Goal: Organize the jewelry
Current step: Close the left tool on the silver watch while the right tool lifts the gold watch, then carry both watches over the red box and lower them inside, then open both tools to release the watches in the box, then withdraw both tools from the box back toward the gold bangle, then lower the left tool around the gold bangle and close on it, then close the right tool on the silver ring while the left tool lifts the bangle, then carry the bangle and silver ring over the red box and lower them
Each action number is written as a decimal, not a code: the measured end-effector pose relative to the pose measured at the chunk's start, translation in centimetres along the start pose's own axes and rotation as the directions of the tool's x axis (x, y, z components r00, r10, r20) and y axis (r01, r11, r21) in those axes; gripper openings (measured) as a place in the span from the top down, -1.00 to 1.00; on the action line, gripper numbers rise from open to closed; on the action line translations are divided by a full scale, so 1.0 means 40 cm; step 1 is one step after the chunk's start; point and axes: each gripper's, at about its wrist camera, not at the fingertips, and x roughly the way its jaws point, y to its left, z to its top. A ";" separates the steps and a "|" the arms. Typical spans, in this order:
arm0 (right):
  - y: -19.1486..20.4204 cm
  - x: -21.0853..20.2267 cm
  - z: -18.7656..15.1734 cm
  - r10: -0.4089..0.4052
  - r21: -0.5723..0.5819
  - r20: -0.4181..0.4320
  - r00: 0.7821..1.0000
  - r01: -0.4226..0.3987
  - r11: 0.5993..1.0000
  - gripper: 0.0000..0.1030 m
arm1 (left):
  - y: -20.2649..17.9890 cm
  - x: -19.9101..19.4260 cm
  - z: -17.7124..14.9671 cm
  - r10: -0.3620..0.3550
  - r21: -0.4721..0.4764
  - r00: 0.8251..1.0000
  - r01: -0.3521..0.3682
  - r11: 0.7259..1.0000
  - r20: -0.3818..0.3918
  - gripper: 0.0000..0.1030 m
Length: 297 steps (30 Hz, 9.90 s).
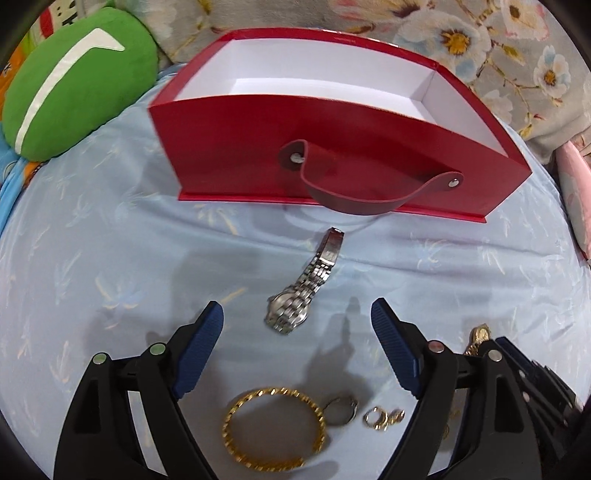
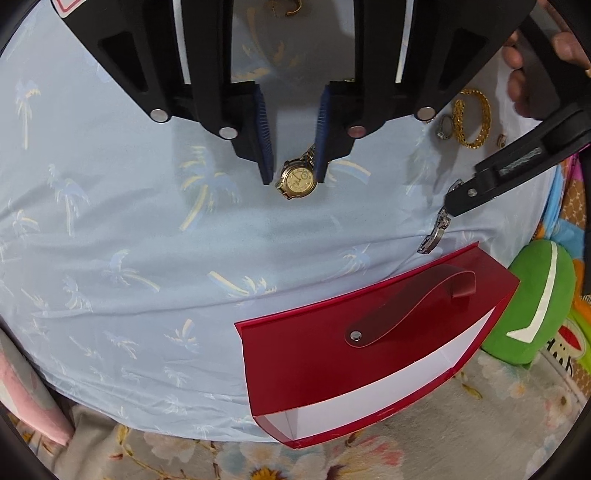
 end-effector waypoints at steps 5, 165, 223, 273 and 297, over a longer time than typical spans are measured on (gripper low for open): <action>0.024 0.010 -0.003 -0.004 -0.019 0.000 1.000 0.004 1.000 0.36 | -0.017 0.034 0.003 -0.007 0.004 1.000 0.007 1.000 -0.018 -0.44; 0.199 0.047 0.497 0.043 -0.226 0.240 0.970 0.013 0.974 0.27 | 0.014 -0.072 0.458 0.048 0.008 0.942 -0.054 0.999 0.331 -0.12; -0.027 -0.168 -0.114 0.001 -0.140 0.044 0.999 0.005 0.990 0.13 | 0.006 -0.086 -0.200 0.057 0.062 0.997 -0.060 0.996 0.046 -0.07; 0.325 -0.001 -0.105 0.132 -0.445 -0.043 0.990 -0.137 0.885 0.16 | 0.235 -0.257 -0.331 0.047 -0.087 0.997 -0.042 0.995 0.064 -0.06; 0.276 -0.046 -0.075 0.170 -0.392 -0.026 0.985 -0.167 0.905 0.60 | 0.193 -0.249 -0.287 0.024 -0.041 0.998 -0.022 0.999 0.064 -0.06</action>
